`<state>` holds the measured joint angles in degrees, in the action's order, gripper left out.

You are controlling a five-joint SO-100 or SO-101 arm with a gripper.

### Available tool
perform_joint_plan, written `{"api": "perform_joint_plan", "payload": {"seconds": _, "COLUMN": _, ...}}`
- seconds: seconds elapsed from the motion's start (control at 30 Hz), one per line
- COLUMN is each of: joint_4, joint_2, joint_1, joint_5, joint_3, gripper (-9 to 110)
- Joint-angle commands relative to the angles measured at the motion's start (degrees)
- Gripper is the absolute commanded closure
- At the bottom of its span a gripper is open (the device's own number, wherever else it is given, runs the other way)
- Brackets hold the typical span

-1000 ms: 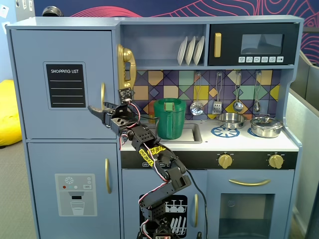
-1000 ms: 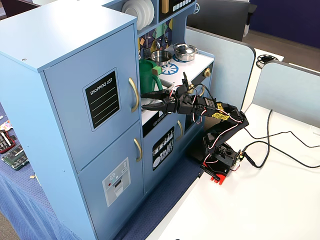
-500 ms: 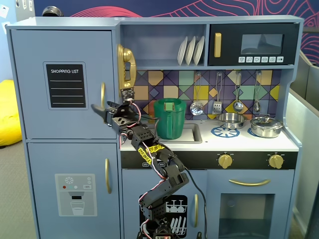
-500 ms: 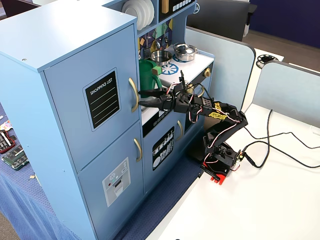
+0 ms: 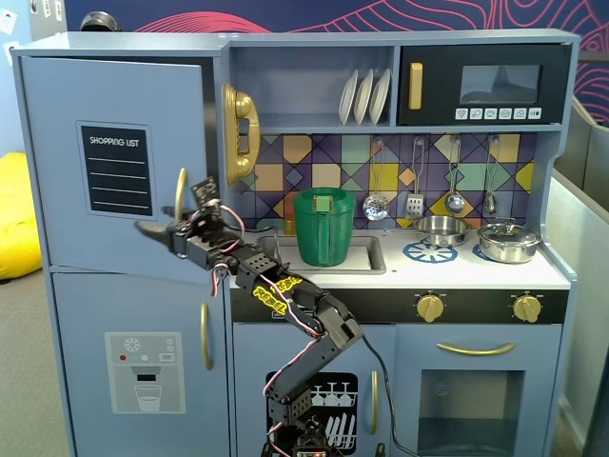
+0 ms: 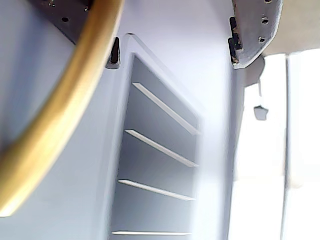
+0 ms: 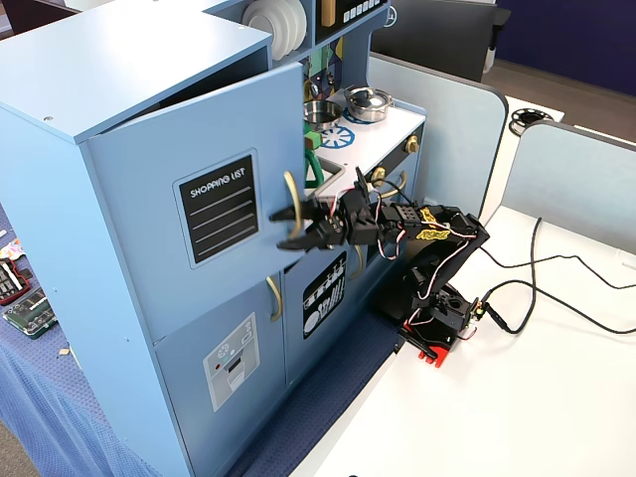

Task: Open the left cabinet door

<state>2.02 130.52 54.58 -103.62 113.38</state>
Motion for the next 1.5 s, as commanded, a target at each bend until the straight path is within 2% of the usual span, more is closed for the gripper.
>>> {"api": "perform_joint_plan", "payload": {"seconds": 0.0, "joint_4": -0.26, "joint_2": 4.83, "joint_1": 4.04, "joint_5": -2.55, "joint_3": 0.44, "gripper": 81}}
{"api": "perform_joint_plan", "payload": {"seconds": 0.27, "joint_4": -0.97, "joint_2": 16.26, "joint_1": 8.53, "joint_5": -5.54, "joint_3": 8.26, "gripper": 84}}
{"api": "perform_joint_plan", "payload": {"seconds": 0.57, "joint_4": -0.18, "joint_2": 33.05, "joint_1": 4.04, "joint_5": -4.13, "joint_3": 18.02, "gripper": 86}}
{"api": "perform_joint_plan", "payload": {"seconds": 0.8, "joint_4": 5.01, "joint_2": 38.67, "joint_1": -7.38, "joint_5": 4.92, "joint_3": 18.11, "gripper": 87}}
{"api": "perform_joint_plan", "payload": {"seconds": 1.0, "joint_4": 6.06, "joint_2": 34.45, "joint_1": -17.49, "joint_5": 10.81, "joint_3": 18.81, "gripper": 89}}
{"api": "perform_joint_plan", "payload": {"seconds": 1.13, "joint_4": 0.79, "joint_2": 30.15, "joint_1": -13.45, "joint_5": 6.42, "joint_3": 20.3, "gripper": 89}}
{"api": "perform_joint_plan", "payload": {"seconds": 1.3, "joint_4": -2.81, "joint_2": 27.07, "joint_1": -3.08, "joint_5": -0.97, "joint_3": 21.27, "gripper": 89}}
{"api": "perform_joint_plan", "payload": {"seconds": 1.47, "joint_4": -5.89, "joint_2": 26.19, "joint_1": 7.47, "joint_5": -3.16, "joint_3": 21.45, "gripper": 89}}
